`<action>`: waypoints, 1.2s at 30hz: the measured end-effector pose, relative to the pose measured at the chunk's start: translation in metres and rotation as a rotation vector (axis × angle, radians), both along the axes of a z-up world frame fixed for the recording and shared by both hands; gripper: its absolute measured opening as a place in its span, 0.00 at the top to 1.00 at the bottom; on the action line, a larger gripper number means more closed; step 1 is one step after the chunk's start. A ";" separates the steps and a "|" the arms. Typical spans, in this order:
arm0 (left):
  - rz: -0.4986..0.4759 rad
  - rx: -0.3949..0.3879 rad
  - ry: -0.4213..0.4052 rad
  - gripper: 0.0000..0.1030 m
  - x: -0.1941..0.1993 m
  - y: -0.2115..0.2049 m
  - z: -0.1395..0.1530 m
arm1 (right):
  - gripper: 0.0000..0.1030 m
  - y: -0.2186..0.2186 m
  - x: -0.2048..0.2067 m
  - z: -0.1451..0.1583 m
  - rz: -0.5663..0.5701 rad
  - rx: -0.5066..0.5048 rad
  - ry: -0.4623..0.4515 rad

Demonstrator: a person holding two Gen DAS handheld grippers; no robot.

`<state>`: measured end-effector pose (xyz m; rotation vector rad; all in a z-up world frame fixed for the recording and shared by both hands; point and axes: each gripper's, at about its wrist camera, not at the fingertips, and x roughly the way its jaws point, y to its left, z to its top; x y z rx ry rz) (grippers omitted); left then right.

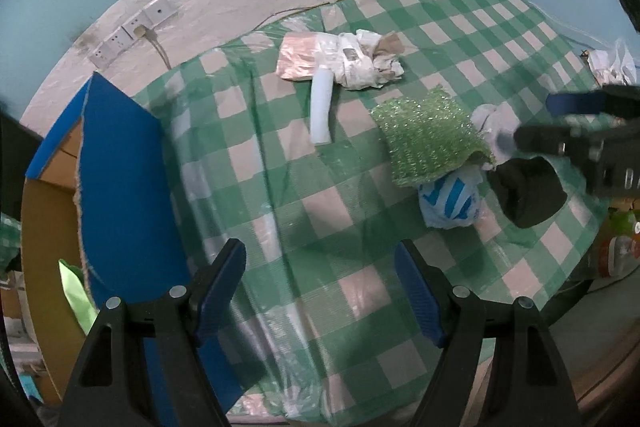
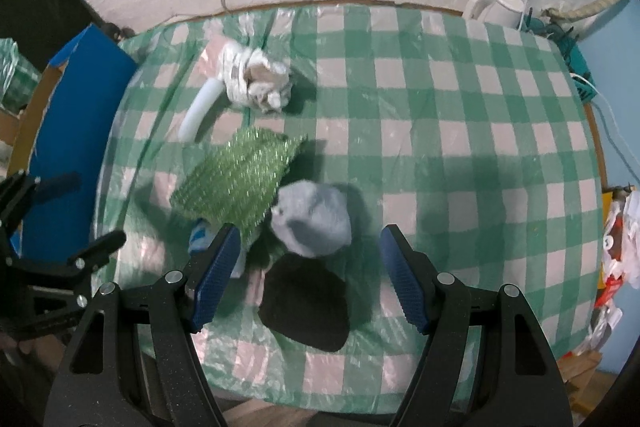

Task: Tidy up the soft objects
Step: 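Grasp the black sock with the right gripper while the left gripper grasps the striped bag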

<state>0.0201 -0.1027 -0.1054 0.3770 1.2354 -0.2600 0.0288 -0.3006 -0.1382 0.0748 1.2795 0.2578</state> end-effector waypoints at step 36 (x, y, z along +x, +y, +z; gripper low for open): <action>-0.023 -0.096 0.109 0.22 0.007 -0.050 -0.026 | 0.62 -0.016 -0.009 -0.053 0.060 -0.020 0.073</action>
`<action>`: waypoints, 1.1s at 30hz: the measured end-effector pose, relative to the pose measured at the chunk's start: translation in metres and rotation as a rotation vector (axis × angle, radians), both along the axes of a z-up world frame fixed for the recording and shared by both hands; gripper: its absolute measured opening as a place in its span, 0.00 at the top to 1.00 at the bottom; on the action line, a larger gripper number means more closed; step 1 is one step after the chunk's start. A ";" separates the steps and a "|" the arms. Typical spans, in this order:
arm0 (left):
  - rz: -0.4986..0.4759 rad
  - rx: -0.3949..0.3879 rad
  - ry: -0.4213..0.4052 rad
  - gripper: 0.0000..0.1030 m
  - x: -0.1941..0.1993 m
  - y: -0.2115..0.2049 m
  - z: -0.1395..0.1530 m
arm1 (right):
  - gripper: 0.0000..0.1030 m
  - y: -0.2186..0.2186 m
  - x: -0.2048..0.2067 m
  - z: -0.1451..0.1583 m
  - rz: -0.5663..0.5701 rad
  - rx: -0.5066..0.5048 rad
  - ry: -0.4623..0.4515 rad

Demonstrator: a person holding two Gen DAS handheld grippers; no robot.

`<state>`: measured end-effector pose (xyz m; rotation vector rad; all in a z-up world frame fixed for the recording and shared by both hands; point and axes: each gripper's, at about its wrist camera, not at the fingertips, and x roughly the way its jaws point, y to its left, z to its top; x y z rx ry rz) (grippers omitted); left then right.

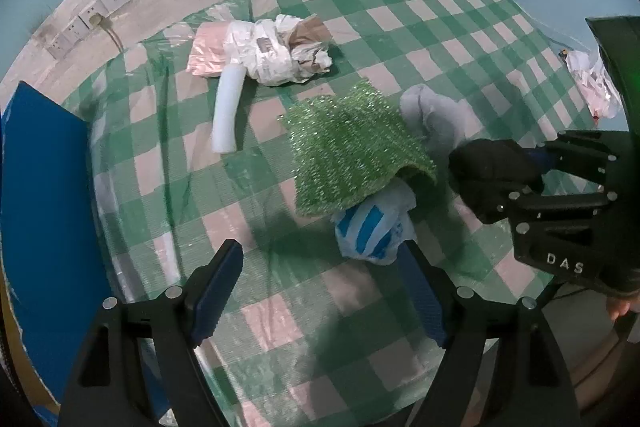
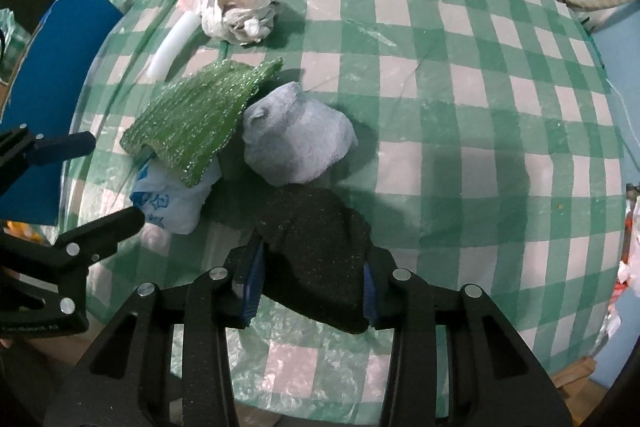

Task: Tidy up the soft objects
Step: 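Grasp the black sock with the right gripper while the left gripper grasps the striped bag, then lift the black sock with the right gripper while the left gripper lifts the striped bag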

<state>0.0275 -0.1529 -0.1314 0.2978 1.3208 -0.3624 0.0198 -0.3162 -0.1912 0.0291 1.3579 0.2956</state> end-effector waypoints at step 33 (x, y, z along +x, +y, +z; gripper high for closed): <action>0.040 -0.067 0.071 0.60 0.018 -0.015 -0.031 | 0.62 -0.005 0.004 0.008 0.002 0.012 -0.008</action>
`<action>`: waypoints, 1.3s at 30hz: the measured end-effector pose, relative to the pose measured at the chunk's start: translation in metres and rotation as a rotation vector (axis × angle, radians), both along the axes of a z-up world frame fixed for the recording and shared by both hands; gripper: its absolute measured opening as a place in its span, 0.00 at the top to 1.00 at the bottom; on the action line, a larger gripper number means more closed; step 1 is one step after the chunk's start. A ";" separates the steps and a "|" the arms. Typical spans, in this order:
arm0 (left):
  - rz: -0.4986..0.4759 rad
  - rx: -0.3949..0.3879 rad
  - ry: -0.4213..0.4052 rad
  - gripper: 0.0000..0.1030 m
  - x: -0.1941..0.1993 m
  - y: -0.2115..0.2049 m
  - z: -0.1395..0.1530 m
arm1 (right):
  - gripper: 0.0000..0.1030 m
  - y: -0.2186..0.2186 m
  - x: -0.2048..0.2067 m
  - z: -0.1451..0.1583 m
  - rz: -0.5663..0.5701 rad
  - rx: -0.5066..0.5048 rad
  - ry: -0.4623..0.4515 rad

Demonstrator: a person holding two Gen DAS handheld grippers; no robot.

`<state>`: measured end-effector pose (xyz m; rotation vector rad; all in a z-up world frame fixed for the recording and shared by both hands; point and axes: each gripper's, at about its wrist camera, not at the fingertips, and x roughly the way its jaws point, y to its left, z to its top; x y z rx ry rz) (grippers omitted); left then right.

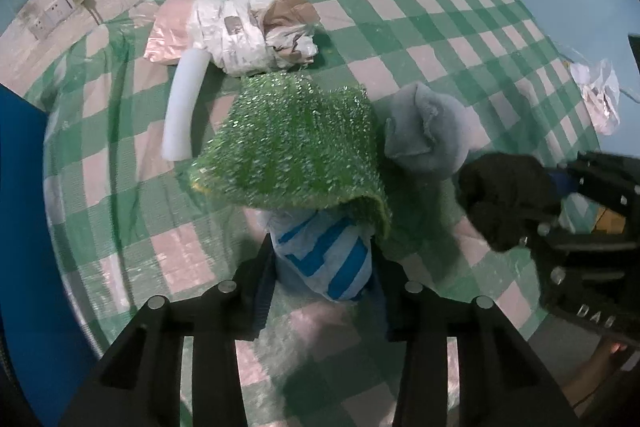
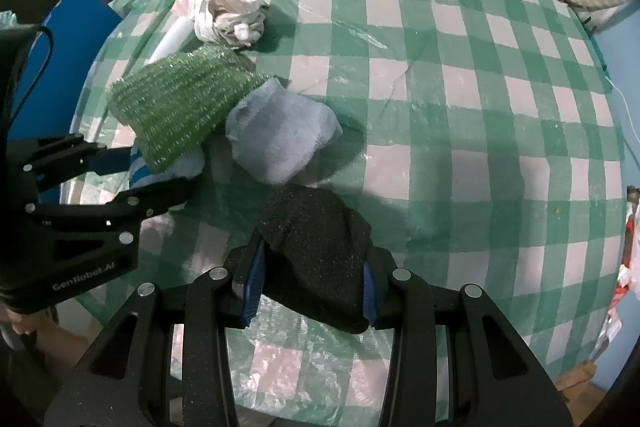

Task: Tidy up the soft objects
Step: 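Lift the black sock with the right gripper while the left gripper lifts the striped bag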

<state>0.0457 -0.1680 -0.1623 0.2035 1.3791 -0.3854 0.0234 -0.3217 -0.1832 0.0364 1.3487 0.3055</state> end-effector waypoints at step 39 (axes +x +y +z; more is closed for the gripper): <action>-0.036 0.090 -0.078 0.60 -0.062 0.070 0.049 | 0.62 0.072 -0.015 0.055 0.119 0.046 -0.087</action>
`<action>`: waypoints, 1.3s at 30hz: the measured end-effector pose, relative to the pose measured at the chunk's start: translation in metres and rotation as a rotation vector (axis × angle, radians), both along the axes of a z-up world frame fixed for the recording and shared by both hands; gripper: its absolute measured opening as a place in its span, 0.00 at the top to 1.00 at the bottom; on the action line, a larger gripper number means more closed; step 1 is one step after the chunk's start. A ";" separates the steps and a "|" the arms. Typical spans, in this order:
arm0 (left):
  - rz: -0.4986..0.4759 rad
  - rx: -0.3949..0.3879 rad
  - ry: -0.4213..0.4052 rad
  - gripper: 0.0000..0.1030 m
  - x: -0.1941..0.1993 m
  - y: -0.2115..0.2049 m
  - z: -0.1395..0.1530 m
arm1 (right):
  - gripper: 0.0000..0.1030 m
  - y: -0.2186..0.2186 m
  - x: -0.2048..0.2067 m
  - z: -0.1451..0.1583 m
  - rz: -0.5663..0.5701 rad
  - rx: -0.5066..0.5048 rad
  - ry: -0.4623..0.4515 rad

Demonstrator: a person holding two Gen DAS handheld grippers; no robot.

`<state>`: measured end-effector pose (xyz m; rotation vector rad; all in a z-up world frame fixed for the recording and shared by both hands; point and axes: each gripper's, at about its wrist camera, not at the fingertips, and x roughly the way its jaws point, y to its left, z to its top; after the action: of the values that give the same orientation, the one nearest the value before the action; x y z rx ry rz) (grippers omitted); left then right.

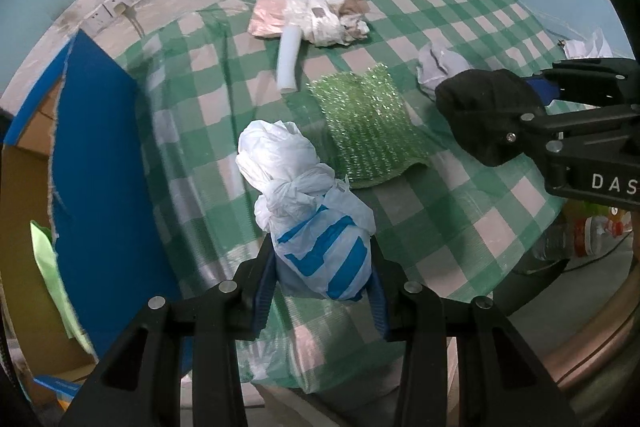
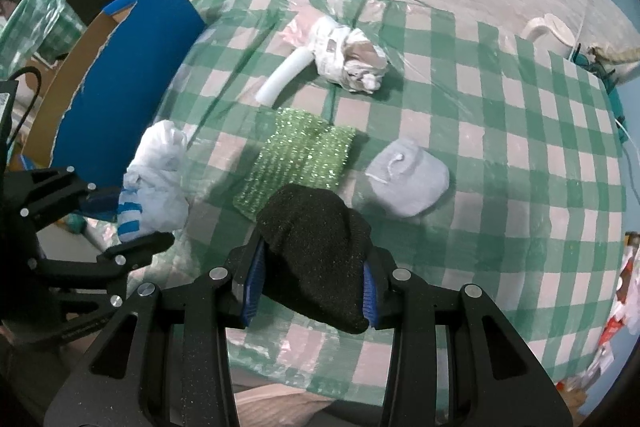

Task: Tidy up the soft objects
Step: 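Lift the black sock with the right gripper while the left gripper lifts the striped bag, then carry the black sock and striped bag over the cardboard box with both grippers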

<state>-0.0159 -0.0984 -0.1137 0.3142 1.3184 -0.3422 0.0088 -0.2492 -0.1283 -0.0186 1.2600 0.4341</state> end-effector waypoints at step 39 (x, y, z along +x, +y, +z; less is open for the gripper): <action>0.100 0.028 -0.247 0.60 0.001 0.088 0.079 | 0.62 0.098 0.010 0.074 0.139 -0.001 -0.120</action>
<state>-0.0144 -0.0100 -0.0350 0.3029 1.0926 -0.1939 0.0191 -0.1515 -0.0538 -0.1322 1.1448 0.5446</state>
